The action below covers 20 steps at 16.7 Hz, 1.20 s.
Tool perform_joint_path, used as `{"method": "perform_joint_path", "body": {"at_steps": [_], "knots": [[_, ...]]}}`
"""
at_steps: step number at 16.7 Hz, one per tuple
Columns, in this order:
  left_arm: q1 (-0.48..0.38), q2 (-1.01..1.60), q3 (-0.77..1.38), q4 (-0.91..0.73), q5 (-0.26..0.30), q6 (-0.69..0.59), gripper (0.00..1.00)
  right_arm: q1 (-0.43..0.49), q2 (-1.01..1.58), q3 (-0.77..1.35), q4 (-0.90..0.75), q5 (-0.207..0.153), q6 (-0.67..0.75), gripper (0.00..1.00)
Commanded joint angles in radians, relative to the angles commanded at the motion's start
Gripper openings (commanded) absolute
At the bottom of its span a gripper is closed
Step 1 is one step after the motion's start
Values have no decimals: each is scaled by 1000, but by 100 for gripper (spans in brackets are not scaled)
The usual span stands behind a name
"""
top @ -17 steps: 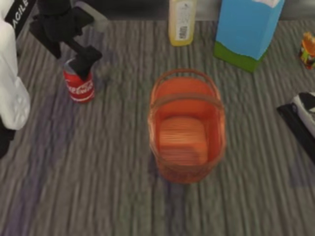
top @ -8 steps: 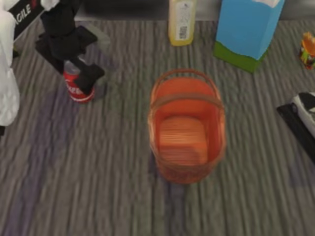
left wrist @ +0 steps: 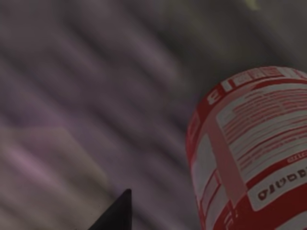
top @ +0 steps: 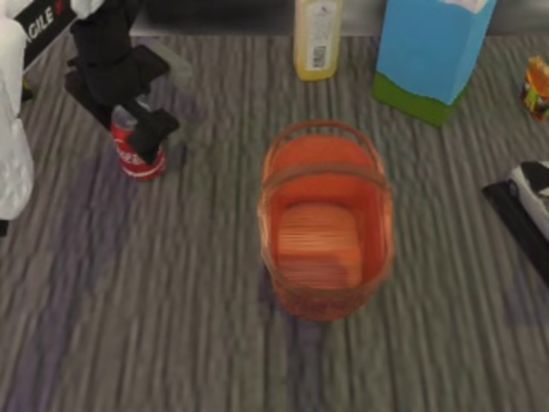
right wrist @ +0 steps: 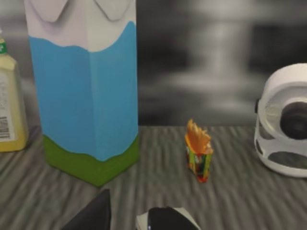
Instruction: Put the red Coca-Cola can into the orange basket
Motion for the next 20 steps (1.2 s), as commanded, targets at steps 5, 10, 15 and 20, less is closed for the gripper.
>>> {"method": "perform_joint_path", "body": {"at_steps": [5, 10, 15, 20], "knots": [[0, 0, 0, 0, 0, 0, 32, 0, 0, 0, 0, 0, 0, 100], [0, 0, 0, 0, 0, 0, 0, 0, 0, 0, 0, 0, 0, 100], [0, 0, 0, 0, 0, 0, 0, 0, 0, 0, 0, 0, 0, 100], [1, -3, -5, 9, 5, -2, 0, 0, 0, 0, 0, 0, 0, 100]]}}
